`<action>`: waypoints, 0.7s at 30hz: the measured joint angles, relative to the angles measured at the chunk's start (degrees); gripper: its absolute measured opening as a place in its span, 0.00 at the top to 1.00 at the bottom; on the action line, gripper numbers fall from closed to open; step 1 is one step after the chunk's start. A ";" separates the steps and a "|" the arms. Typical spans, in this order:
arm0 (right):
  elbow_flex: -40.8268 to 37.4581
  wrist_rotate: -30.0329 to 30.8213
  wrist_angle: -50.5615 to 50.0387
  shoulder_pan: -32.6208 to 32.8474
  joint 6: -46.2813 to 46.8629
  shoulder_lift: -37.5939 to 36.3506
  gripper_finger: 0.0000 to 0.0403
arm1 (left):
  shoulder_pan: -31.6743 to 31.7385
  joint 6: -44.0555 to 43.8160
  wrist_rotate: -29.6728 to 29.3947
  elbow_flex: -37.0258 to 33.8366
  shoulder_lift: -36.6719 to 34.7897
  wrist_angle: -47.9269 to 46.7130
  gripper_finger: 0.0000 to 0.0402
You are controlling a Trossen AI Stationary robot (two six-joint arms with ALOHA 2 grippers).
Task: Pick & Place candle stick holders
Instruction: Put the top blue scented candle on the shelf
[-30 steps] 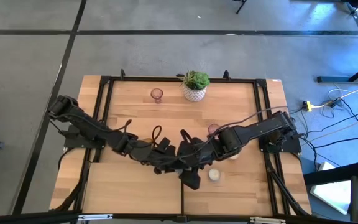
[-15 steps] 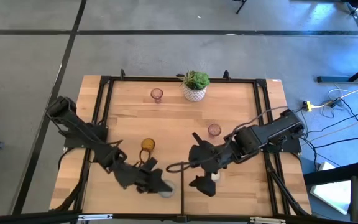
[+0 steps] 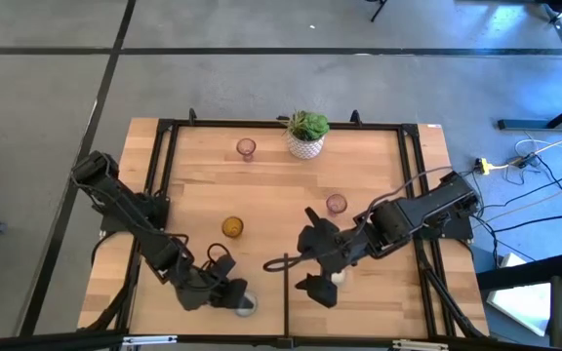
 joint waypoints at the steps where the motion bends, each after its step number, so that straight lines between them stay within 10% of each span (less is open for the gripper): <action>1: 0.00 0.00 0.00 0.00 0.06 0.00 0.13 | 0.00 -0.07 1.11 0.00 0.00 -0.58 0.65; 21: 0.00 2.88 0.07 0.00 1.73 0.00 0.13 | 0.94 1.91 12.33 0.00 0.00 -5.01 0.64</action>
